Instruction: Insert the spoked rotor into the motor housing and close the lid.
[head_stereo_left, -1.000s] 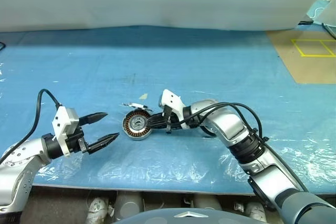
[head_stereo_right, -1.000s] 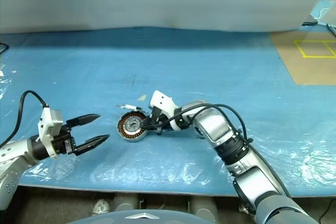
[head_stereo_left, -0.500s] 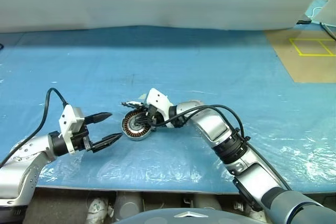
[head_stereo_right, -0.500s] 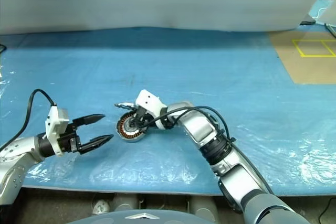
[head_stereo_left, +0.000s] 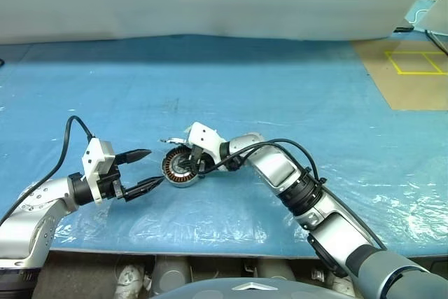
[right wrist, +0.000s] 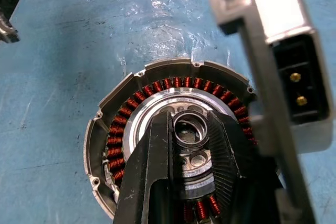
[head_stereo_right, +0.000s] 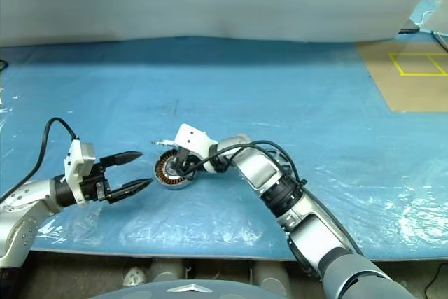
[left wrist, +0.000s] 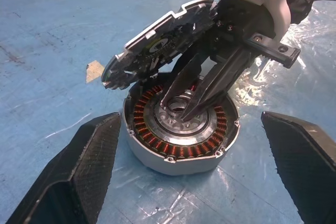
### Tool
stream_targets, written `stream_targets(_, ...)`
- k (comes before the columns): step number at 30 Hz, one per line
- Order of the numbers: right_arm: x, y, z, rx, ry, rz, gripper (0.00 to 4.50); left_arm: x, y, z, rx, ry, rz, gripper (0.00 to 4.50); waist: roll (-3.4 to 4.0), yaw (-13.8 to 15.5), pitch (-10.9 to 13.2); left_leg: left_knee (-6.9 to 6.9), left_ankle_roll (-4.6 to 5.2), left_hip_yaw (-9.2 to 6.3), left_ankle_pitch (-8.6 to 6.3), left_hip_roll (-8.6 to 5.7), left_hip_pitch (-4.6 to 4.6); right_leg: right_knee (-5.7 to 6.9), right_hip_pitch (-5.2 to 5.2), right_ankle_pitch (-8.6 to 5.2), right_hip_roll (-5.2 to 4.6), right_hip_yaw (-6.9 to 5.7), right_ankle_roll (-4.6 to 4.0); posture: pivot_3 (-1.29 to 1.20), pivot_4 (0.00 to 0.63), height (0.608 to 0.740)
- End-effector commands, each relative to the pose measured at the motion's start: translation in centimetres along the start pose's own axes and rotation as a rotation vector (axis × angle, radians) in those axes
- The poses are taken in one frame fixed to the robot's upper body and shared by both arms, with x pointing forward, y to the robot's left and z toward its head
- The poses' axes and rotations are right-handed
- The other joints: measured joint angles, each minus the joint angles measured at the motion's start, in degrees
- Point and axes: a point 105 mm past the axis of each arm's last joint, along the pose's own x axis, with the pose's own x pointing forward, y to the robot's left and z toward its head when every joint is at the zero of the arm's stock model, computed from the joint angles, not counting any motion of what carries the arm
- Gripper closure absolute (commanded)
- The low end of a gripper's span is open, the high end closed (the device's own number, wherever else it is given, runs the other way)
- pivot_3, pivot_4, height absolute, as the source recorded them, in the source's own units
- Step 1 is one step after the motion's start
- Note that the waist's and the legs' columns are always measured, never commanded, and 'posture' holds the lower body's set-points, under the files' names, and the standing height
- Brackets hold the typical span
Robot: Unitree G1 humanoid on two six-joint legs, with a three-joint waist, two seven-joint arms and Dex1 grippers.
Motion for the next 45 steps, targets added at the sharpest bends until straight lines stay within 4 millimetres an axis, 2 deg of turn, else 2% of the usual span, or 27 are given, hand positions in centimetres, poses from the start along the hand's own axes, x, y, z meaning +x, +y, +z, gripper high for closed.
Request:
stream_targets(1,0.2,-0.4,-0.8,-0.017,0.052,-0.011,3.94,-0.1,0.0,0.4,0.024,-0.013,-0.006,0.00,0.00,0.00,0.00,0.01,0.00,0.00,0.00,0.00,0.03,0.01,0.03,0.00,0.00,0.00,0.00,0.00,0.150,0.740)
stream_targets(15,0.3,0.4,-1.7,-0.007,0.086,0.030,3.94,0.0,-0.2,-0.8,0.054,0.042,-0.032,0.00,-0.02,0.01,-0.02,0.02,0.00,0.00,0.00,0.01,0.19,-0.01,0.22,0.00,0.00,0.00,0.00,0.00,0.150,0.740)
stream_targets(36,0.5,1.5,-2.2,0.056,0.095,0.084,3.94,0.0,0.1,-1.0,0.064,0.049,-0.041,0.00,-0.03,0.03,-0.04,0.00,0.00,0.00,0.00,0.01,0.20,-0.04,0.23,0.00,-0.01,0.00,0.00,0.00,0.150,0.740)
stream_targets(45,0.5,1.0,-0.7,0.035,0.033,0.062,3.94,0.0,-0.1,-1.2,0.059,0.052,-0.049,0.00,-0.03,0.02,-0.04,-0.03,0.00,-0.01,-0.01,0.02,0.19,-0.07,0.23,0.00,-0.01,0.00,0.00,0.00,0.150,0.740)
